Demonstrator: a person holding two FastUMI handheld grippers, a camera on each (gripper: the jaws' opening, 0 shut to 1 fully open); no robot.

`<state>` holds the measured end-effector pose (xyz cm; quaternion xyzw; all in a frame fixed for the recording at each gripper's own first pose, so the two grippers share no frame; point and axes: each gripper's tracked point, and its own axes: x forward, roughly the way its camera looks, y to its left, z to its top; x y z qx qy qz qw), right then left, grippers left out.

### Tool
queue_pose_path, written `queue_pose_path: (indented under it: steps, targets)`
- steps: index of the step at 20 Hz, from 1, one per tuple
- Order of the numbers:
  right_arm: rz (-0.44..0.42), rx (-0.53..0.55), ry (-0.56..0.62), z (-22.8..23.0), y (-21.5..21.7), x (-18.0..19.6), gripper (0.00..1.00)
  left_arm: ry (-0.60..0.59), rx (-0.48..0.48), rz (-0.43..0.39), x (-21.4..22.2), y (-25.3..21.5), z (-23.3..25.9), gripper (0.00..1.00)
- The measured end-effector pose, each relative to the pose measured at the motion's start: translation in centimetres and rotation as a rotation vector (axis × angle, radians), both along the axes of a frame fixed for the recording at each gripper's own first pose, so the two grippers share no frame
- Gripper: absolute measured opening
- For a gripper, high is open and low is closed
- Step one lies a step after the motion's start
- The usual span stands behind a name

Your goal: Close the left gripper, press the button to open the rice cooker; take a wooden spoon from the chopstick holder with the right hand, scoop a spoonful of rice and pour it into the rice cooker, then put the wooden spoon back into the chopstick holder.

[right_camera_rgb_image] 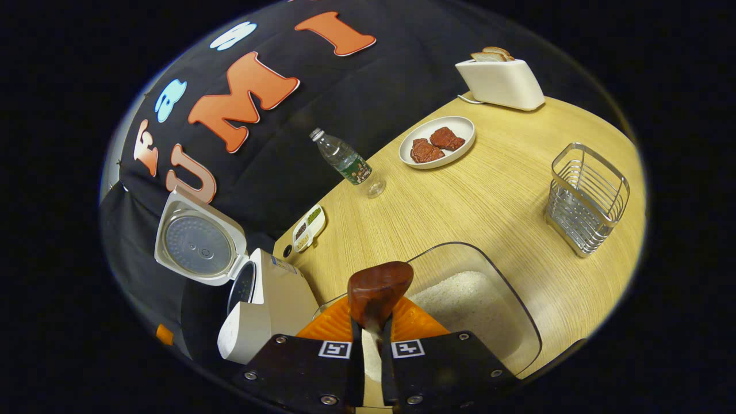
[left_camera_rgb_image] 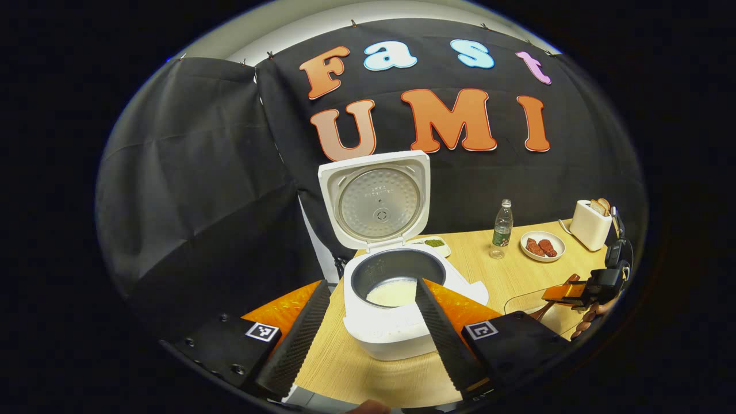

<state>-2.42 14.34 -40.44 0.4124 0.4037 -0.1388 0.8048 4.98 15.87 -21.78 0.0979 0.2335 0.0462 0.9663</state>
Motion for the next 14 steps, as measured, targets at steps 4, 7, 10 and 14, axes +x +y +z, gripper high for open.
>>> queue_pose_path:
  steps: [4, 7, 10, 14]
  targets:
    - [-0.002, 0.107, -0.007, 0.0, 0.8, 0.5, 0.11, 0.002, 0.008, 0.005, 0.1, 0.1, -0.1, 0.97]
    - [-0.007, 0.196, -0.005, -0.4, 1.1, 0.7, 0.11, 0.005, 0.006, 0.008, 0.0, -0.1, -0.2, 1.0]
    - [-0.022, 0.297, -0.005, -0.7, 1.3, 0.3, 0.11, 0.005, 0.016, 0.005, 0.0, -0.3, -0.2, 1.0]
    - [-0.053, 0.398, -0.04, -0.1, 0.3, 0.3, 0.11, 0.011, 0.018, 0.001, 0.0, -1.0, -0.2, 1.0]
